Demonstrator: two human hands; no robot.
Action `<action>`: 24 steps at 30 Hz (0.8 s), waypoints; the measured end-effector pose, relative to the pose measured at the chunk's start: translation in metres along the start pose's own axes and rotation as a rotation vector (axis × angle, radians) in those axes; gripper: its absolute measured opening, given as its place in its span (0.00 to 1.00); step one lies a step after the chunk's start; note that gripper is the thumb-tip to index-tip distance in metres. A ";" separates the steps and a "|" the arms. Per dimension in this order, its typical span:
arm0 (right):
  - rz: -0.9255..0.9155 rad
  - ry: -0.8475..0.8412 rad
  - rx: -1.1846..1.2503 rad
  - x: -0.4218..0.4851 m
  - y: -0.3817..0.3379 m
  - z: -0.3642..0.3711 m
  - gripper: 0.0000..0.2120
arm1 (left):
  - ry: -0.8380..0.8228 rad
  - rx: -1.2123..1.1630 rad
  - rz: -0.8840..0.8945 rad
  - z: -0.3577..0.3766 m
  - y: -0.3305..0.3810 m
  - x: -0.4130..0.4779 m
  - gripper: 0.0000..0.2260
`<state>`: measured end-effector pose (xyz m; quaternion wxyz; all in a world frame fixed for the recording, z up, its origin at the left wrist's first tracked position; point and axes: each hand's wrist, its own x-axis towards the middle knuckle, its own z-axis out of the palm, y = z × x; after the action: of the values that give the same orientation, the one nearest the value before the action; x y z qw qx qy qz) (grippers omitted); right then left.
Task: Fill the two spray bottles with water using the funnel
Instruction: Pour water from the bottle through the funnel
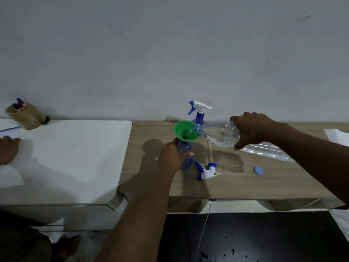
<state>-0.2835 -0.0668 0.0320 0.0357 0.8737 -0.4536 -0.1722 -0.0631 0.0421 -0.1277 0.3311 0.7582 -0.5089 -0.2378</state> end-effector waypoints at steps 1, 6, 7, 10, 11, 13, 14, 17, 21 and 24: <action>-0.001 0.000 -0.002 0.000 0.000 0.000 0.34 | 0.001 0.001 0.001 0.001 0.000 0.000 0.26; -0.004 -0.001 -0.014 -0.001 0.001 0.000 0.35 | 0.019 -0.004 0.013 0.003 -0.002 0.001 0.28; -0.005 -0.001 -0.016 -0.001 0.001 0.000 0.35 | 0.024 -0.002 0.013 0.003 -0.003 0.001 0.28; -0.010 0.003 -0.017 0.000 0.002 0.000 0.35 | 0.017 0.001 0.006 0.004 -0.004 0.002 0.28; -0.011 0.004 -0.019 0.000 0.001 0.000 0.35 | 0.014 0.004 0.007 0.004 -0.004 0.002 0.29; -0.010 0.009 -0.020 0.000 0.001 0.000 0.35 | 0.018 0.002 0.011 0.005 -0.005 0.003 0.29; -0.010 0.012 -0.020 0.001 0.002 0.001 0.35 | 0.023 0.002 0.012 0.005 -0.005 0.003 0.29; -0.015 0.021 -0.017 0.002 0.003 0.003 0.35 | 0.023 -0.008 0.017 0.006 -0.007 0.003 0.26; -0.017 0.050 0.031 0.002 0.006 0.010 0.33 | 0.010 -0.028 0.018 0.005 -0.008 0.004 0.22; -0.010 0.083 0.152 0.003 0.008 0.019 0.32 | 0.024 -0.044 0.037 0.005 -0.009 0.003 0.23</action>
<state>-0.2942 -0.0721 0.0151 -0.0128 0.8826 -0.4590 -0.1009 -0.0600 0.0408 -0.1376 0.3581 0.7440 -0.5135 -0.2337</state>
